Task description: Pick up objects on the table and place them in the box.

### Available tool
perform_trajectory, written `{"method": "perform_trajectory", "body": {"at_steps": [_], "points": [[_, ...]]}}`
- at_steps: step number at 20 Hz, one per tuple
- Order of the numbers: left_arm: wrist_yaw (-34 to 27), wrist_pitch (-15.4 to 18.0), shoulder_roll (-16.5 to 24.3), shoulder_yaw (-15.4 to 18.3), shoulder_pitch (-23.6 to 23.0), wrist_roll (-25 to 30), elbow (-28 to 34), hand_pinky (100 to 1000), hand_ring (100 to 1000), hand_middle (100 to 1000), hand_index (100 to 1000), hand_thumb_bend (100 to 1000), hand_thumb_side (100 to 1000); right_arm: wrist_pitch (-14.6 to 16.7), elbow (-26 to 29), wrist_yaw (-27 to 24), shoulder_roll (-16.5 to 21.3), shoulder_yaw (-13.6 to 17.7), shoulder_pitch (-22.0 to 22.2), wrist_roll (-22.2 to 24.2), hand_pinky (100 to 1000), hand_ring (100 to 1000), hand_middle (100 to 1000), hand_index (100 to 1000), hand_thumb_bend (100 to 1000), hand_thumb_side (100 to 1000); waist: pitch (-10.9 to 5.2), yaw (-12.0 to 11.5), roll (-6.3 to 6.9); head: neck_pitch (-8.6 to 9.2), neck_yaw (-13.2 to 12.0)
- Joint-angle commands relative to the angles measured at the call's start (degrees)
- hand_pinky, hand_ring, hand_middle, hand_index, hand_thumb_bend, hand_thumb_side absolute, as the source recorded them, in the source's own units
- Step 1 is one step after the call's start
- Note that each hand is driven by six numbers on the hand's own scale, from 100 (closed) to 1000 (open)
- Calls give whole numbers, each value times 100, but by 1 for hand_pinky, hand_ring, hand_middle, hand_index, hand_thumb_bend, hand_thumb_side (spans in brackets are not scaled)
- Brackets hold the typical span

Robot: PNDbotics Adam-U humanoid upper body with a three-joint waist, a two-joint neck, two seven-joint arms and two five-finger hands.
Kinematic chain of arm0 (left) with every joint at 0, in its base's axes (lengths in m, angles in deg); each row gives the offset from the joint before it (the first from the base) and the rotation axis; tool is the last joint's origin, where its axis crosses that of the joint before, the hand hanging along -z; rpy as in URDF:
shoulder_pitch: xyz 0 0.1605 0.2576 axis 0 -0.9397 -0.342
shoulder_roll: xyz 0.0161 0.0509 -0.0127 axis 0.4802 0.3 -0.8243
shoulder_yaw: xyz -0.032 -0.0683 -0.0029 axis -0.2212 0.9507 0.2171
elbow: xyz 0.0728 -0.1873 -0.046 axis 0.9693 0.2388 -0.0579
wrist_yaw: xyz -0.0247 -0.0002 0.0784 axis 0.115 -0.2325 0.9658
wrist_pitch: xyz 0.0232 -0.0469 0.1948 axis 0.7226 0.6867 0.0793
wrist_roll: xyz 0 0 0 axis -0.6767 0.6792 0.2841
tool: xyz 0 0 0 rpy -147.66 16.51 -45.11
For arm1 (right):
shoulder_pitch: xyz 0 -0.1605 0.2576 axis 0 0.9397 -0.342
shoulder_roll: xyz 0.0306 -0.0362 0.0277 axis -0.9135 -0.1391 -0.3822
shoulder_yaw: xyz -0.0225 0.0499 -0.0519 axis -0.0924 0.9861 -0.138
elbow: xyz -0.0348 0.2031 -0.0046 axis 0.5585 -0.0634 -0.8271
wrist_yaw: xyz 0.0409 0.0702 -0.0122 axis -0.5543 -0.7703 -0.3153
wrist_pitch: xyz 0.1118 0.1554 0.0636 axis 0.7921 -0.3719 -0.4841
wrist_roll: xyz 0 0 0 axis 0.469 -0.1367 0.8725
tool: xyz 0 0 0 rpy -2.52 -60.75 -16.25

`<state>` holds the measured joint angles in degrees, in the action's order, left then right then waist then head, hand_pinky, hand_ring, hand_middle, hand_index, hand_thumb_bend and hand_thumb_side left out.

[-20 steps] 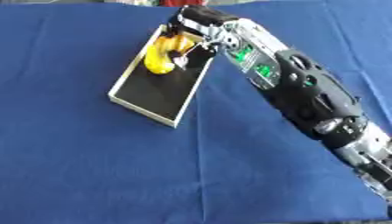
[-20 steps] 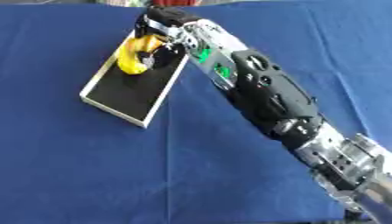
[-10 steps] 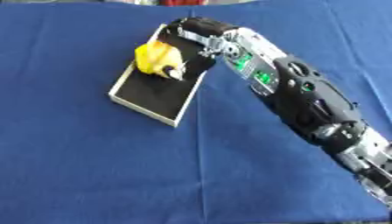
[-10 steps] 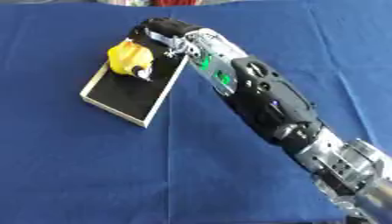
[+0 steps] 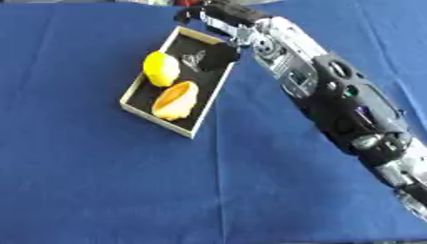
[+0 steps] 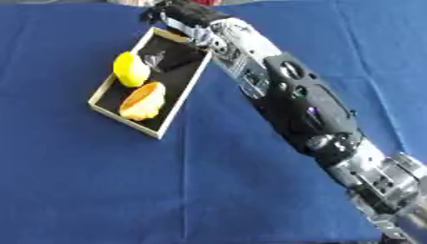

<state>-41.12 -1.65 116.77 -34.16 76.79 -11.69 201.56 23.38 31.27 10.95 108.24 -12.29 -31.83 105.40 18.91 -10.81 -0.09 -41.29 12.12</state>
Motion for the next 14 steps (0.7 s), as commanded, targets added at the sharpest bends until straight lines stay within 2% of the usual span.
{"method": "perform_trajectory", "body": {"at_steps": [1,4,6,7,10,11,12,14], "points": [[24,-9,112,53,21,-5,93,1000,858,863,940,177,960,-153,536,-155,286,178,-38,-58,844,916,812,920,185,551,-131,12,28,-14,-39],[44,1,126,66,31,-17,93,1000,858,862,940,177,960,-433,1193,-561,511,429,93,-180,840,909,806,912,183,505,-131,38,21,-29,-73],[74,9,136,74,37,-26,93,1000,858,862,940,177,960,-726,1839,-1078,719,679,261,-440,838,902,800,902,149,515,-126,62,15,-41,-108],[91,11,139,77,36,-31,93,1000,858,862,940,177,960,-883,2166,-1366,833,792,366,-600,838,896,794,882,100,579,-123,72,14,-43,-119],[136,17,145,95,17,-58,93,1000,858,862,939,177,960,-1279,3183,-2350,1227,1178,827,-1342,844,892,788,853,100,688,-108,104,17,-45,-152],[148,22,146,100,12,-66,93,1000,858,862,939,177,960,-1303,3344,-2651,1336,1270,952,-1599,844,889,789,849,100,905,-105,108,18,-43,-158],[169,29,147,111,7,-78,93,1000,858,862,940,177,959,-1229,3423,-2915,1440,1380,1086,-1883,844,887,784,847,100,797,-101,123,27,-35,-178],[246,56,145,138,3,-103,93,1000,858,862,940,179,957,-883,3481,-3342,1612,1581,1360,-2420,846,886,784,847,100,841,-94,152,50,-26,-225]]}}
